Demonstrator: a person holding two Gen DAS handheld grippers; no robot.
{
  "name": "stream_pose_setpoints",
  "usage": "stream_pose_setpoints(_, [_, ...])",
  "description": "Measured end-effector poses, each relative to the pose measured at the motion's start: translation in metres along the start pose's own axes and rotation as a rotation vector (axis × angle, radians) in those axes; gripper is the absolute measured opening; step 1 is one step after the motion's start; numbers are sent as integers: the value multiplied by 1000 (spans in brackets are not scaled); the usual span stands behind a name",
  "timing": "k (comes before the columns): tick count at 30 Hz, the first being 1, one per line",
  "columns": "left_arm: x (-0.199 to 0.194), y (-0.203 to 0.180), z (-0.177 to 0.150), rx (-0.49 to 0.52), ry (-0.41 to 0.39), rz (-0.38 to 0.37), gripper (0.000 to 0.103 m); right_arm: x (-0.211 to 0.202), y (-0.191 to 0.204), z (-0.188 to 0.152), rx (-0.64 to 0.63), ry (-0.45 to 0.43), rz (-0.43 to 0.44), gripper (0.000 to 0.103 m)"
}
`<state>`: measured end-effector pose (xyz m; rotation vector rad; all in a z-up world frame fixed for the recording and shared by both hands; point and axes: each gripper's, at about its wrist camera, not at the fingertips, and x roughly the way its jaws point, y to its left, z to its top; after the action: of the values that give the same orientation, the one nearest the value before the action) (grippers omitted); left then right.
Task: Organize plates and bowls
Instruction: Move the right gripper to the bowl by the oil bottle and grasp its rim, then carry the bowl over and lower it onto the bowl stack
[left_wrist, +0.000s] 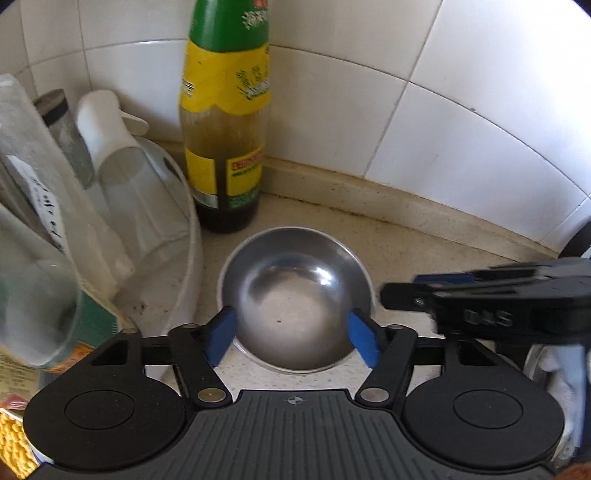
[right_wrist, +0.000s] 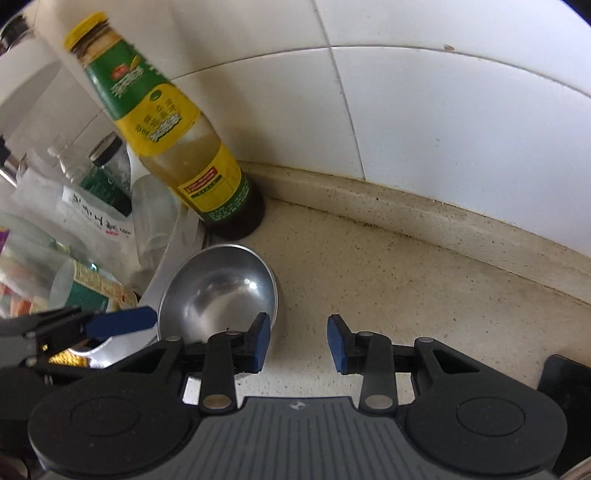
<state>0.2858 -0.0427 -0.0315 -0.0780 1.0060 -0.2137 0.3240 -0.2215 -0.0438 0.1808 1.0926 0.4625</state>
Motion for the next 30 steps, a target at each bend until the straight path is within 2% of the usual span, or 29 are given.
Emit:
stream_pose_setpoints(7, [-8,-4,-5,-11,3,-55,76,6,-5,5,-18,3,18,37])
stream_pose_setpoints(12, [-2,2,-16,-109,46,-110,76,17,-5,9,-27,21,38,37])
stream_pose_setpoints(15, [-7,7,-23,-156,39,-121,76,24,0,9,-47,30,51,37])
stream_pose_setpoints(18, [-9,11,-25,-160,21,-84,80,34,3,13,-50,37,59,37])
stream_pose_setpoints(24, [21,7,-15,-133,19,9,82,52,12,12,-95,74,58,37])
stream_pose_setpoints(28, [34,5,-13,-92,14,71,73,58,17,6,-135,90,55,31])
stream_pose_setpoints(30, [38,2,-16,-55,18,87,72,60,18,4,-146,87,45,31])
